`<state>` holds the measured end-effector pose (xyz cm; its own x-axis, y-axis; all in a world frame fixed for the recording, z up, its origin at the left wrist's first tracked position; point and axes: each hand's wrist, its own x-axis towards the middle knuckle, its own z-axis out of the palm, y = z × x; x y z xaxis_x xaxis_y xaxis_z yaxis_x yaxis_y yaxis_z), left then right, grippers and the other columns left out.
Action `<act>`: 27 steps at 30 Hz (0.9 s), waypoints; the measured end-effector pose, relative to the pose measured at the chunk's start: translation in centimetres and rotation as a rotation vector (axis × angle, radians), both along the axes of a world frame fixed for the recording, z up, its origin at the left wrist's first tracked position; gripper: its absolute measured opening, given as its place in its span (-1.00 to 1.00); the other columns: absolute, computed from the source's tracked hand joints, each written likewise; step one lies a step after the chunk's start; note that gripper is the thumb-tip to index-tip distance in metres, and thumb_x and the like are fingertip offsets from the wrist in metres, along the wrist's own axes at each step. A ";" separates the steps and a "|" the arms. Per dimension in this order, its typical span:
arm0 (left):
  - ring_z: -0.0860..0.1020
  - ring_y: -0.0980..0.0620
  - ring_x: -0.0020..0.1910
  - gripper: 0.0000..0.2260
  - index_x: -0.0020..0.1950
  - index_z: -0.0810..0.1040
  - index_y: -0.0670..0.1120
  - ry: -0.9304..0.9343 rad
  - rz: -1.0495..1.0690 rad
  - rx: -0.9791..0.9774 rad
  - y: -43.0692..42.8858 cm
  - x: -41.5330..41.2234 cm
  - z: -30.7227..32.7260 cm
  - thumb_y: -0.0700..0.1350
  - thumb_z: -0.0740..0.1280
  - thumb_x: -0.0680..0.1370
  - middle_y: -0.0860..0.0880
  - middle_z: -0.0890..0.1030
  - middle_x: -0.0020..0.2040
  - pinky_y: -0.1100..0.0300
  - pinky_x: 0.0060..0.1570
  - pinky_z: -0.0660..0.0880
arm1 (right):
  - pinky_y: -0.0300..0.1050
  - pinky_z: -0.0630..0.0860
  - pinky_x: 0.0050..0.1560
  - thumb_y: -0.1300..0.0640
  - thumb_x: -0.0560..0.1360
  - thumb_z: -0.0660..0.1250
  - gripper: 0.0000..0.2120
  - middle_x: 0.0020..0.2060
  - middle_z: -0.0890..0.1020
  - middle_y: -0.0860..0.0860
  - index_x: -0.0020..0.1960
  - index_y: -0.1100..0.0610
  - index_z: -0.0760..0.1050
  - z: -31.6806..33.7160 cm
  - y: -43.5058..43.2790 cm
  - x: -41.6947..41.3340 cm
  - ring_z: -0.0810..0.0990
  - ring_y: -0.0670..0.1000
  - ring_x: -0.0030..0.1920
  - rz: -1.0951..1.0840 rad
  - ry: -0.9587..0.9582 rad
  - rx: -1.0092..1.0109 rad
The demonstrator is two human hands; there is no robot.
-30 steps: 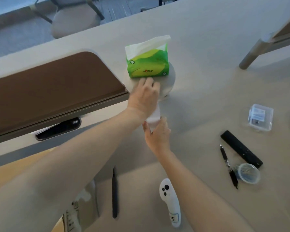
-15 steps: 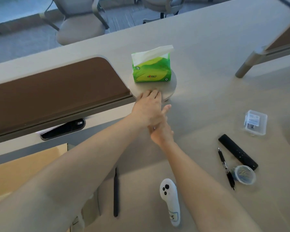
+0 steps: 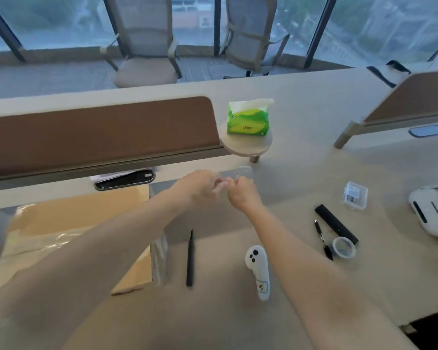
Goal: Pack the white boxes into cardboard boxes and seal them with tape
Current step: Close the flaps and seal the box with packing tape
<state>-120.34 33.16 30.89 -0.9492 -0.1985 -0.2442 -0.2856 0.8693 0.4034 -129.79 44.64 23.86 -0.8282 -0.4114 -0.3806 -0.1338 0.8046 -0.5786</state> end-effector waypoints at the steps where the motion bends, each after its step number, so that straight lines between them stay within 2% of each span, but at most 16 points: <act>1: 0.57 -0.17 0.08 -0.65 0.03 0.62 -0.09 0.024 0.031 -0.005 -0.9 2.1 0.2 0.10 0.14 0.64 -0.12 0.66 0.04 0.01 0.09 0.49 | 0.02 0.39 0.22 -0.09 0.66 0.04 -0.48 0.22 0.55 0.29 0.24 0.34 0.48 1.1 -0.6 1.6 0.49 0.25 0.27 0.029 -0.006 -0.023; 3: 0.57 -0.16 -0.05 -0.67 -0.15 0.53 -0.09 0.046 0.099 -0.003 -2.8 6.5 0.4 0.05 0.14 0.66 -0.09 0.62 -0.13 0.07 -0.09 0.45 | 0.00 0.39 0.22 -0.08 0.67 0.02 -0.48 0.20 0.57 0.28 0.16 0.32 0.54 2.9 -2.2 5.2 0.51 0.24 0.26 0.081 -0.029 -0.058; 5: 0.52 -0.13 -0.16 -0.67 -0.23 0.42 -0.07 0.057 0.155 0.013 -4.9 11.3 0.5 0.00 0.12 0.69 -0.08 0.56 -0.21 0.09 -0.19 0.33 | 0.00 0.40 0.20 -0.11 0.67 0.00 -0.50 0.17 0.59 0.28 0.03 0.25 0.55 4.1 -4.4 9.1 0.53 0.24 0.22 0.136 -0.052 -0.054; 6: 0.50 -0.12 -0.19 -0.66 -0.25 0.39 -0.06 0.070 0.193 0.033 -6.0 13.7 0.7 -0.02 0.10 0.70 -0.09 0.54 -0.23 0.09 -0.21 0.30 | 0.01 0.40 0.21 -0.15 0.66 -0.01 -0.47 0.17 0.60 0.26 0.03 0.24 0.55 4.5 -5.6 11.2 0.54 0.23 0.22 0.161 -0.062 -0.044; 8: 0.45 -0.11 -0.20 -0.66 -0.26 0.37 -0.08 0.102 0.268 0.075 -8.4 18.6 0.5 -0.05 0.09 0.70 -0.09 0.50 -0.24 0.08 -0.22 0.27 | 0.03 0.39 0.28 -0.24 0.64 -0.03 -0.36 0.27 0.55 0.22 0.25 0.26 0.52 5.1 -7.9 15.2 0.50 0.21 0.28 0.196 -0.102 -0.004; 10: 0.51 -0.13 -0.05 -0.69 -0.11 0.50 -0.12 0.076 0.333 0.079 -11.1 22.9 -0.3 -0.02 0.08 0.70 -0.10 0.56 -0.11 0.05 -0.09 0.38 | 0.06 0.32 0.35 -0.27 0.63 -0.06 -0.31 0.40 0.43 0.20 0.45 0.26 0.35 5.5 -9.8 18.6 0.41 0.21 0.39 0.223 -0.148 0.064; 12: 0.48 -0.17 0.27 -0.62 0.26 0.54 -0.16 0.026 0.410 0.039 -13.4 26.4 -1.2 0.05 0.09 0.69 -0.16 0.57 0.24 0.00 0.24 0.40 | 0.06 0.30 0.37 -0.27 0.64 -0.08 -0.29 0.45 0.37 0.21 0.49 0.27 0.27 5.2 -11.1 20.8 0.36 0.21 0.42 0.235 -0.149 0.114; 13: 0.37 -0.19 0.42 -0.55 0.43 0.43 -0.18 0.005 0.470 0.011 -14.4 27.9 -1.6 0.09 0.10 0.69 -0.19 0.46 0.40 -0.02 0.39 0.30 | 0.06 0.32 0.35 -0.28 0.63 -0.08 -0.29 0.43 0.39 0.22 0.47 0.27 0.30 5.0 -11.6 21.4 0.39 0.22 0.39 0.234 -0.120 0.128; 15: 0.14 -0.22 0.56 -0.38 0.58 0.18 -0.18 -0.038 0.617 -0.030 -16.0 30.3 -2.6 0.20 0.13 0.65 -0.22 0.21 0.57 -0.07 0.52 0.11 | 0.04 0.39 0.26 -0.30 0.62 -0.07 -0.29 0.36 0.47 0.21 0.41 0.26 0.38 4.5 -12.0 22.1 0.46 0.21 0.32 0.238 -0.041 0.161; 17: 0.06 -0.25 0.58 -0.21 0.62 0.01 -0.13 -0.062 0.757 -0.024 -17.2 32.0 -3.9 0.31 0.19 0.58 -0.25 0.12 0.59 -0.13 0.53 0.11 | 0.00 0.44 0.15 -0.32 0.61 -0.02 -0.30 0.29 0.53 0.18 0.35 0.25 0.44 4.1 -12.2 22.3 0.52 0.19 0.24 0.254 0.014 0.194; 18: 0.10 -0.24 0.57 -0.14 0.62 -0.02 -0.12 -0.071 0.818 0.019 -17.7 32.5 -4.7 0.34 0.23 0.53 -0.24 0.14 0.58 -0.14 0.50 0.17 | -0.01 0.44 0.09 -0.33 0.59 0.00 -0.31 0.26 0.55 0.17 0.33 0.23 0.45 3.8 -12.2 22.2 0.54 0.17 0.20 0.257 0.026 0.206; 20: 0.32 -0.21 0.48 -0.06 0.57 0.08 -0.17 -0.083 0.915 0.142 -18.4 33.3 -5.5 0.37 0.34 0.43 -0.17 0.30 0.52 -0.11 0.36 0.37 | -0.04 0.45 -0.04 -0.36 0.56 0.05 -0.35 0.18 0.59 0.13 0.23 0.18 0.49 3.0 -12.5 21.8 0.61 0.10 0.01 0.236 0.019 0.223; 22: 0.50 -0.19 0.29 -0.12 0.42 0.30 -0.13 -0.037 0.977 0.196 -19.2 33.7 -6.3 0.39 0.43 0.30 -0.09 0.52 0.32 -0.02 0.11 0.48 | -0.07 0.42 -0.15 -0.39 0.54 0.07 -0.37 0.11 0.61 0.09 0.17 0.14 0.51 1.9 -12.5 21.4 0.56 0.00 -0.22 0.221 0.014 0.241; 23: 0.54 -0.16 0.22 -0.16 0.34 0.39 -0.08 -0.009 0.995 0.204 -19.5 33.9 -6.6 0.41 0.44 0.25 -0.05 0.58 0.23 0.01 0.03 0.49 | -0.07 0.40 -0.14 -0.39 0.53 0.08 -0.37 0.11 0.61 0.08 0.18 0.13 0.52 1.3 -12.4 21.2 0.54 0.00 -0.22 0.225 0.011 0.231; 25: 0.59 -0.08 0.12 -0.25 0.20 0.54 0.06 0.016 1.002 0.251 -20.3 34.2 -7.4 0.46 0.42 0.16 0.04 0.65 0.12 0.04 -0.02 0.50 | -0.06 0.40 -0.08 -0.40 0.52 0.08 -0.36 0.10 0.61 0.06 0.22 0.11 0.53 -0.1 -12.1 20.8 0.54 0.07 -0.07 0.211 -0.015 0.166; 27: 0.62 -0.01 0.04 -0.36 0.12 0.62 0.07 0.062 1.024 0.384 -20.6 34.6 -8.0 0.42 0.47 0.19 0.09 0.67 0.03 0.08 -0.03 0.54 | -0.04 0.43 -0.03 -0.41 0.52 0.06 -0.35 0.05 0.62 0.06 0.18 0.11 0.54 -0.9 -11.8 20.6 0.57 0.13 0.04 0.178 -0.038 0.104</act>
<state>-85.72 12.55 22.89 -0.3904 -0.8214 -0.4157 -0.7709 0.0448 0.6354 -109.15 32.83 22.96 -0.7301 -0.5070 -0.4581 -0.2589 0.8258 -0.5011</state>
